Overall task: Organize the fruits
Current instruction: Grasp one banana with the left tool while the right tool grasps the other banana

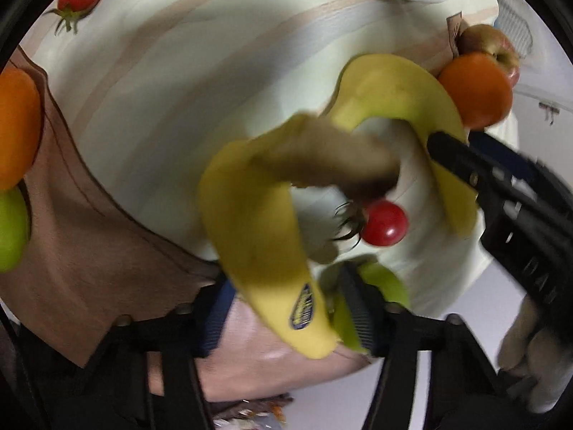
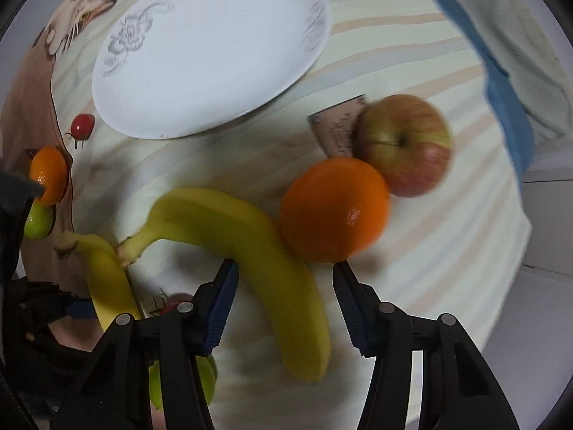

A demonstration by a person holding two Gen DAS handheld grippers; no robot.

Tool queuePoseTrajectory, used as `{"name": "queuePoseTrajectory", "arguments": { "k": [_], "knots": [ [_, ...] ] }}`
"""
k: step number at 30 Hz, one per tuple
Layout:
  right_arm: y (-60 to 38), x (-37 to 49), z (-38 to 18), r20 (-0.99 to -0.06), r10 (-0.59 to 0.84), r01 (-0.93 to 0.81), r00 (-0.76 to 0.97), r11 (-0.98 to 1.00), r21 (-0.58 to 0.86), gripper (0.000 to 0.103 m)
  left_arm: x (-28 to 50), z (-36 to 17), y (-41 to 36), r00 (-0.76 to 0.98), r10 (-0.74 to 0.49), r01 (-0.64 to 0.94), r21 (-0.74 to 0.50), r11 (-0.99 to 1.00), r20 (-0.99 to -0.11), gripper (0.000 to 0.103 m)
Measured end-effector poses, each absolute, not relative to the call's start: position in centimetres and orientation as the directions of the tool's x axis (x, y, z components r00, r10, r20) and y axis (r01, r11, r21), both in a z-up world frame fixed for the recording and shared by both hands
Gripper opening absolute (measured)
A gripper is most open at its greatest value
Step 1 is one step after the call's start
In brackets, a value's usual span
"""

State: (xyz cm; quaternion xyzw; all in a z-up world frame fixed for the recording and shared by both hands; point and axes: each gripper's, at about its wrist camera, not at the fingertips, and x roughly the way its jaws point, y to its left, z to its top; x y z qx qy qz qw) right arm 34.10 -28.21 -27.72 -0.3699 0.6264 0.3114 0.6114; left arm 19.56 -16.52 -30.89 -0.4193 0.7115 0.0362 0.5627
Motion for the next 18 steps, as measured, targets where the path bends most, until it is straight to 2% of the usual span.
{"name": "queuePoseTrajectory", "arguments": {
  "k": [5, 8, 11, 13, 16, 18],
  "knots": [
    [-28.9, 34.9, -29.0, -0.998, -0.04, -0.814, -0.058, 0.58, 0.024, 0.051, 19.1, -29.0, -16.3, -0.01, -0.504, -0.557, -0.414, 0.72, -0.864, 0.04],
    [-29.3, 34.8, -29.4, -0.997, -0.05, -0.81, -0.054, 0.586, 0.014, 0.051, 18.7, -27.3, -16.6, -0.005, -0.443, -0.489, -0.384, 0.783, -0.897, 0.039],
    [-29.7, 33.8, -30.7, -0.993, -0.105, -0.813, -0.049, 0.582, -0.022, 0.047, 18.4, -25.4, -16.4, 0.004, -0.371, -0.416, -0.339, 0.844, -0.929, 0.039],
    [-30.2, 33.0, -31.5, -0.99, -0.131, -0.816, -0.048, 0.576, -0.037, 0.039, 18.3, -24.2, -15.8, 0.017, -0.298, -0.354, -0.285, 0.891, -0.954, 0.039],
    [-32.1, 32.8, -32.4, -0.985, -0.108, -0.696, -0.137, 0.717, 0.018, 0.036, 18.5, -22.8, -14.1, 0.036, -0.16, -0.282, -0.163, 0.945, -0.987, 0.037],
    [-33.3, 32.1, -32.5, -0.985, -0.07, -0.638, -0.161, 0.769, 0.049, 0.036, 18.8, -22.6, -12.8, 0.021, -0.116, -0.26, -0.118, 0.958, -0.993, 0.036]
  ]
}}
